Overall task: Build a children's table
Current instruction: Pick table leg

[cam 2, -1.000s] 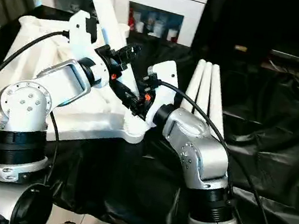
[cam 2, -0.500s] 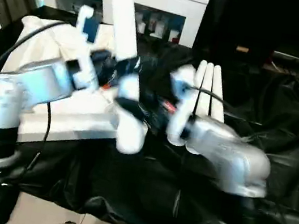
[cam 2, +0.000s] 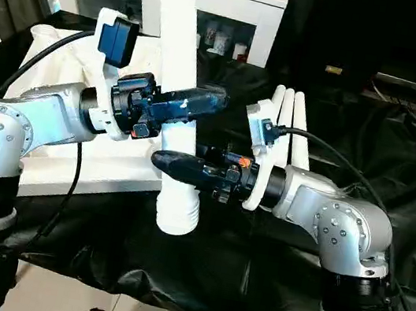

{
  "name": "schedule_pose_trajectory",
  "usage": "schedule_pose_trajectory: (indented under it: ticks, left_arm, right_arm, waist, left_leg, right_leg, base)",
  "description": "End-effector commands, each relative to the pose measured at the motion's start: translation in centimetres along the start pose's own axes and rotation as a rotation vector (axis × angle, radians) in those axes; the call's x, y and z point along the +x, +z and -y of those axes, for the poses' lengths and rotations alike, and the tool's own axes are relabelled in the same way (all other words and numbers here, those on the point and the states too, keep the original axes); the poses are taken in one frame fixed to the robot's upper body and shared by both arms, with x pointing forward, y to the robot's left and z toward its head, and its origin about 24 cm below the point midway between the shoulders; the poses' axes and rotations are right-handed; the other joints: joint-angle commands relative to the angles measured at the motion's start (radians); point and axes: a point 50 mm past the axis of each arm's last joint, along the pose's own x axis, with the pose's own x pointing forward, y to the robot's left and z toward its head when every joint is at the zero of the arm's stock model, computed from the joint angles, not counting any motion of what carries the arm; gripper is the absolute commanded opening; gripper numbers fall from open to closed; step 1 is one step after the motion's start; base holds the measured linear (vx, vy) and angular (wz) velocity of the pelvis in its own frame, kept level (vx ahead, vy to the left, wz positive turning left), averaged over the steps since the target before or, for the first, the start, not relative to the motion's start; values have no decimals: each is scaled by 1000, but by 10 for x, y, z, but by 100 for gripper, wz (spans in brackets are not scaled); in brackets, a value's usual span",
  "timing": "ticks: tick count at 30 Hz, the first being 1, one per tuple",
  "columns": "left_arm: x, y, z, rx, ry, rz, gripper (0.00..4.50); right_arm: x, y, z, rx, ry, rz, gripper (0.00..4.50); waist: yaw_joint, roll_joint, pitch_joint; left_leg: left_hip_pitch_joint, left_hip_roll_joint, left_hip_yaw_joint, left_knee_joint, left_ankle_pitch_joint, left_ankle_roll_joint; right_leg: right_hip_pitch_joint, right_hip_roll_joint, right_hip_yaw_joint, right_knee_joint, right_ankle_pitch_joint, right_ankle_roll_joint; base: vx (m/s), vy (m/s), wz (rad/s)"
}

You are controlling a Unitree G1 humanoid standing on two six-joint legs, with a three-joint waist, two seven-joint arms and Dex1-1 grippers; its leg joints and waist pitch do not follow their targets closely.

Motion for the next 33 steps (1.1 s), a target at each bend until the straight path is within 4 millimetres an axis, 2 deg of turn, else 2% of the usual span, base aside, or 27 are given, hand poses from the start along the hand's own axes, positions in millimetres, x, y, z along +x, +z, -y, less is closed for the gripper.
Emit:
schedule_pose_trajectory:
  ticks: [1, 5, 6, 8, 11, 12, 14, 17, 18, 19, 22, 24, 25, 26, 27, 29, 30, 33]
  left_arm:
    - [8, 9, 15, 37, -127, 33, 188]
    - [6, 8, 14, 41, -115, 34, 187]
    - [6, 8, 14, 44, -110, 34, 221]
    - [5, 8, 12, 52, -88, 38, 256]
    - [3, 9, 4, 64, 49, 68, 262]
    - [3, 9, 2, 70, 84, 77, 293]
    - [2, 8, -1, 77, 138, 88, 302]
    - [1, 4, -12, 100, 325, 63, 315]
    - [1, 3, -15, 105, 379, 62, 318]
    - [1, 3, -16, 99, 405, 72, 318]
    - [1, 5, -21, 72, 492, 109, 318]
    - [0, 8, -28, 39, 610, 167, 318]
    - [-1, 9, -30, 34, 631, 181, 291]
    - [-1, 10, -31, 30, 643, 193, 284]
    - [-2, 11, -32, 21, 653, 213, 284]
    - [-2, 12, -32, 18, 648, 218, 284]
    - [-1, 12, -31, 16, 633, 218, 256]
    - [2, 10, -27, 11, 600, 209, 242]
  right_arm:
    - [-5, -8, 10, 38, -106, -44, 207]
    - [-4, -8, 13, 42, -128, -33, 192]
    - [-3, -8, 15, 41, -147, -23, 190]
    - [-3, -7, 17, 39, -158, -14, 189]
    - [1, -3, 21, 30, -200, 34, 189]
    - [1, -2, 22, 29, -210, 40, 189]
    - [2, -1, 23, 27, -224, 44, 189]
    - [5, 0, 28, 8, -265, 48, 188]
    - [6, 0, 29, 2, -276, 48, 188]
    - [7, 0, 29, -1, -281, 49, 188]
    - [9, 2, 32, -11, -297, 54, 187]
    - [12, 4, 34, -27, -312, 50, 187]
    - [13, 4, 34, -30, -313, 48, 187]
    - [13, 4, 34, -32, -313, 46, 187]
    - [14, 5, 34, -37, -312, 43, 186]
    - [14, 5, 34, -40, -310, 42, 186]
    - [15, 5, 33, -45, -304, 38, 186]
    - [16, 5, 32, -57, -294, 25, 186]
  waist:
    - [2, -9, -93]
    - [2, -10, -93]
    - [2, -10, -92]
    - [1, -9, -92]
    - [-1, -8, -92]
    - [-3, -6, -91]
    - [-2, -8, -93]
    - [-2, -8, -93]
    - [-3, -14, -94]
    - [-1, -12, -95]
    - [-1, -16, -95]
    - [-2, -18, -94]
    - [-1, -18, -95]
    - [-2, -19, -94]
    - [-1, -22, -94]
    - [-2, -22, -94]
    - [-2, -22, -94]
    - [-1, -16, -95]
  left_leg:
    - [19, 38, -15, -75, -149, -19]
    - [18, 38, -14, -74, -146, -18]
    - [18, 37, -15, -75, -148, -19]
    - [19, 38, -15, -75, -153, -21]
    - [20, 39, -15, -76, -161, -28]
    - [18, 39, -17, -77, -168, -32]
    - [21, 39, -16, -77, -166, -34]
    - [22, 41, -16, -77, -165, -35]
    - [20, 40, -16, -77, -160, -33]
    - [20, 41, -17, -77, -156, -34]
    - [16, 38, -14, -74, -138, -29]
    - [15, 37, -14, -73, -135, -26]
    - [14, 37, -13, -72, -135, -24]
    - [14, 37, -14, -72, -138, -23]
    - [13, 36, -14, -72, -136, -17]
    - [14, 35, -14, -72, -135, -14]
    - [15, 35, -14, -72, -136, -13]
    - [16, 36, -16, -72, -138, -14]
  right_leg:
    - [62, -71, 40, -88, -363, -121]
    - [62, -71, 40, -88, -359, -125]
    - [62, -72, 40, -88, -369, -123]
    - [61, -72, 39, -90, -382, -118]
    - [58, -71, 40, -89, -378, -119]
    - [59, -71, 39, -89, -382, -118]
    - [60, -72, 39, -91, -380, -114]
    - [58, -70, 40, -90, -360, -111]
    - [61, -70, 40, -89, -353, -111]
    - [62, -72, 40, -86, -348, -112]
    - [65, -71, 41, -86, -328, -116]
    - [65, -70, 39, -88, -328, -118]
    - [65, -70, 39, -88, -330, -116]
    - [65, -69, 39, -89, -335, -113]
    - [66, -70, 38, -90, -356, -95]
    - [62, -70, 38, -93, -370, -85]
    - [61, -69, 37, -94, -374, -84]
    - [60, -70, 36, -93, -376, -84]
  base:
    - [0, 0, 0]
    - [0, 0, 0]
    - [0, 0, 0]
    - [0, 0, 0]
    - [0, 0, 0]
    - [0, 0, 0]
    - [0, 0, 0]
    - [0, 0, 0]
    - [0, 0, 0]
    - [0, 0, 0]
    - [0, 0, 0]
    - [0, 0, 0]
    - [0, 0, 0]
    - [0, 0, 0]
    - [0, 0, 0]
    - [0, 0, 0]
    - [0, 0, 0]
    - [0, 0, 0]
